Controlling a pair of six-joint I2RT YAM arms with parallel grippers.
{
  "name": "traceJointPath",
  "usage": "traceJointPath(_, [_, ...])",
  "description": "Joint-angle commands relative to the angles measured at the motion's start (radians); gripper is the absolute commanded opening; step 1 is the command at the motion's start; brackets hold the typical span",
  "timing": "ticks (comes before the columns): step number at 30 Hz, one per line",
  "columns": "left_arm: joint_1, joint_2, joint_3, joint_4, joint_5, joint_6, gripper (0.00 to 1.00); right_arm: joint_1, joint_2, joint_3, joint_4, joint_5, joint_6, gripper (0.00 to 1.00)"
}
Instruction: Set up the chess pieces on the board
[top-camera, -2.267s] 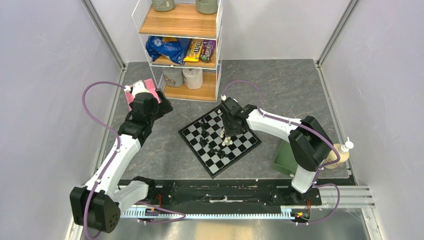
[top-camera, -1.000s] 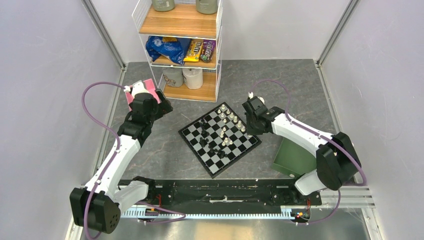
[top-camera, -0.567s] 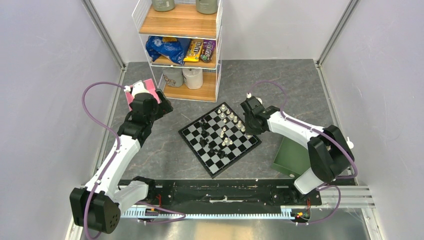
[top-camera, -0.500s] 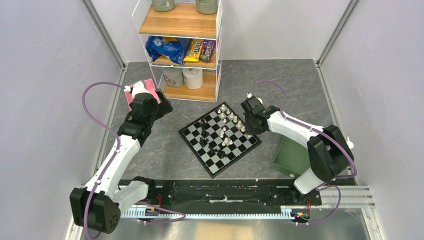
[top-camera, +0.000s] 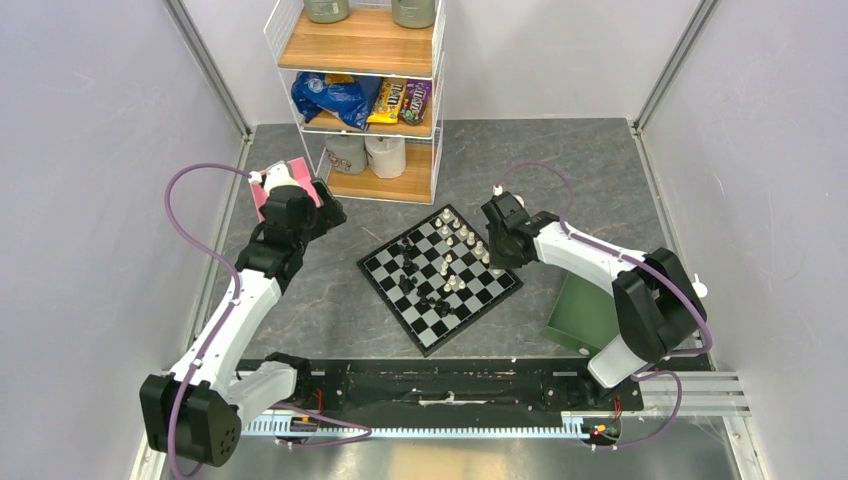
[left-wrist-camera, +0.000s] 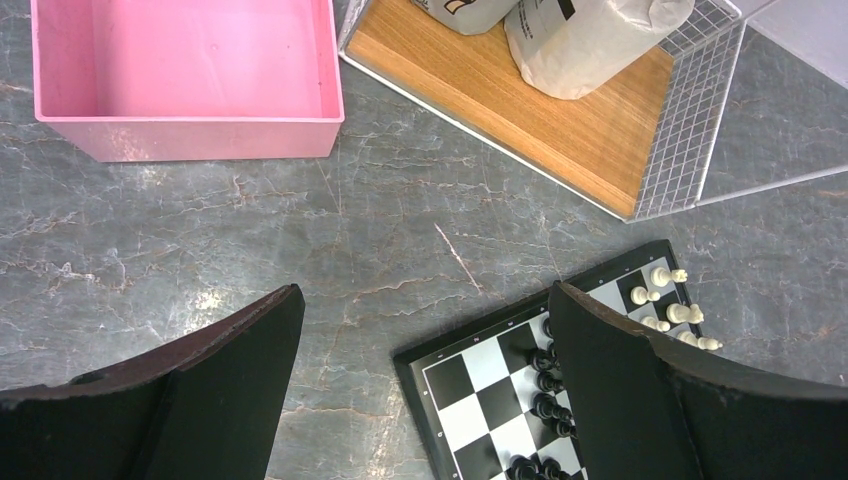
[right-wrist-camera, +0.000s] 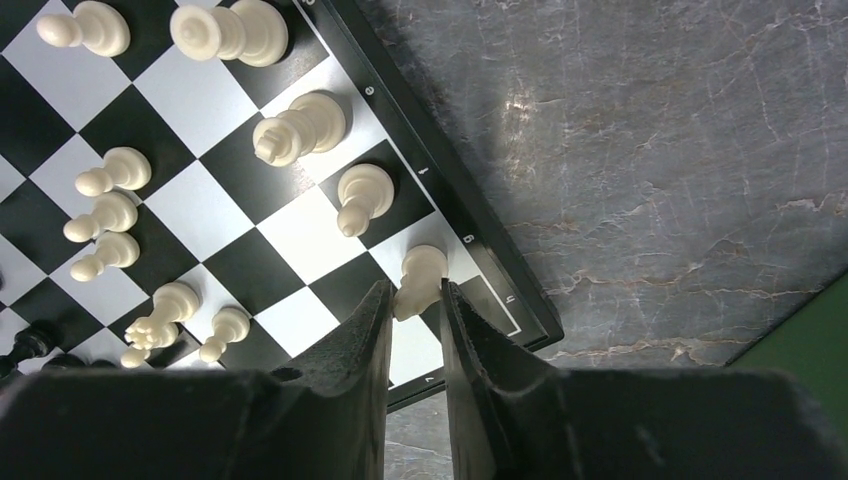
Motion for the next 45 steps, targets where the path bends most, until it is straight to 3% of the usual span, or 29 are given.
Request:
traceJointPath(1, [0.006, -0.003, 0.01, 0.036, 0.003, 0.012, 0.99, -0.007, -0.004, 0.013, 0.011, 0.001, -0.001, 0.33])
traceJointPath(8, [0.006, 0.001, 0.002, 0.043, 0.014, 0.007, 0.99, -0.007, -0.09, 0.052, -0.027, -0.034, -0.017, 0.48])
traceJointPath(15, [0.006, 0.003, -0.003, 0.048, 0.019, 0.0, 0.99, 0.043, -0.143, 0.091, -0.031, -0.106, -0.021, 0.51])
traceJointPath(26, [0.007, -0.009, 0.0, 0.03, -0.004, 0.012, 0.99, 0.204, 0.088, 0.219, 0.003, -0.132, -0.003, 0.49])
traceJointPath(45, [0.014, -0.029, -0.01, 0.027, -0.017, 0.014, 0.99, 0.212, 0.193, 0.268, -0.045, -0.104, -0.016, 0.37])
